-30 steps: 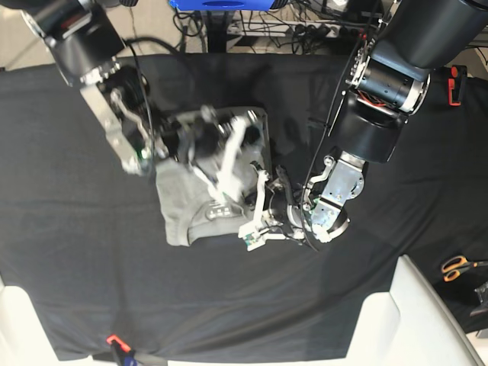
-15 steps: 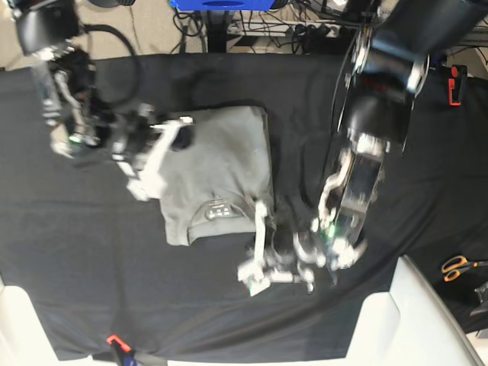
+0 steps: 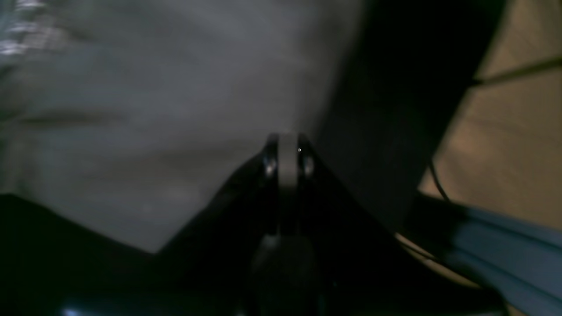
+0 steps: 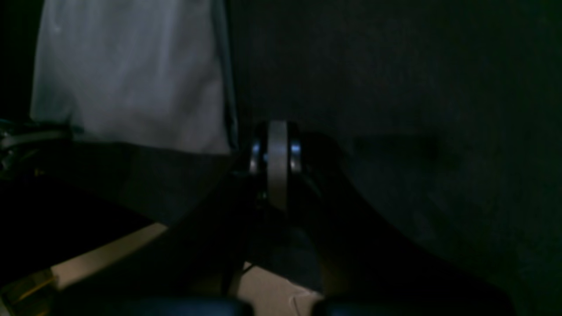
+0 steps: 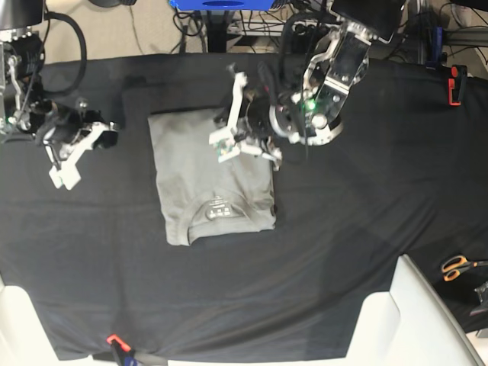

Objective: Fold the T-shirt properly
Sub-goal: 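Tuck the hem side edge flat with the left gripper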

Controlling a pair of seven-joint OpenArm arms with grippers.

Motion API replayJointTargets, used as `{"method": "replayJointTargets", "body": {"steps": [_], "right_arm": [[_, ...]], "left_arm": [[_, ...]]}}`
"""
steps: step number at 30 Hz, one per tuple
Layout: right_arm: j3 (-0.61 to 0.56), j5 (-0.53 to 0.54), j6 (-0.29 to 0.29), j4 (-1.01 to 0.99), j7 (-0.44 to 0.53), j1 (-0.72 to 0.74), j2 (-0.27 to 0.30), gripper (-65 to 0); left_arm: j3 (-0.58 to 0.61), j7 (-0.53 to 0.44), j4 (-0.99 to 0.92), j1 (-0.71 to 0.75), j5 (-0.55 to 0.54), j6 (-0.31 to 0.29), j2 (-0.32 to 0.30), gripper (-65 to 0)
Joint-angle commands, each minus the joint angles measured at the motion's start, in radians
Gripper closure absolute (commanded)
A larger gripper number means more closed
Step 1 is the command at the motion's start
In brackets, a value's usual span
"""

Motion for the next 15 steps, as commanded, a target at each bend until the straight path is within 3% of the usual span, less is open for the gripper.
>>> {"method": "replayJointTargets", "body": {"steps": [1,15], "right_arm": [[0.004,0.014,0.009,0.016,0.012,0.002,0.012,-0.6],[0.006,0.014,0.009,0.093,0.013,-0.032,0.01,-0.6]], "left_arm": [[-0.007,-0.024,0.012,-0.009,-0.008,-0.002,-0.014,0.0],[-0.019,-0.174,-0.224,-0.014,-0.008,0.038,-0.091,0.0]]}}
